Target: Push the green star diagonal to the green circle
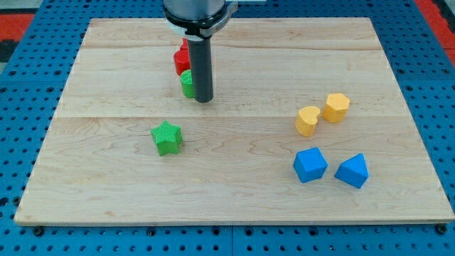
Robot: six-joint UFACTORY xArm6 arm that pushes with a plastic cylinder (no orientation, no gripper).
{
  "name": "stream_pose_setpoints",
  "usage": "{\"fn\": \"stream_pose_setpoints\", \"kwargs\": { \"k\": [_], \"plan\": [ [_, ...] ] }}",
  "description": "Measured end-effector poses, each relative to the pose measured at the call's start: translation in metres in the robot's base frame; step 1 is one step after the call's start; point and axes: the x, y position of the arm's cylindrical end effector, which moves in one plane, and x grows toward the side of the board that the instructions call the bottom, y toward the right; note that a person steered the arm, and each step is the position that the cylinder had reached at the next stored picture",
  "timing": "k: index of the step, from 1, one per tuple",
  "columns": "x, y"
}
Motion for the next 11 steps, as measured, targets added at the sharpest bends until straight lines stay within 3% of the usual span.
{"fn": "stream_pose_setpoints", "kwargs": {
  "k": [1, 2, 6, 8, 9, 10, 11],
  "plan": [
    [0.041, 0.031],
    [0.098, 0.02],
    [0.115, -0.096],
    [0.088, -0.07],
    [0.129, -0.079],
    [0.128, -0.131],
    [0.104, -0.124]
  ]
}}
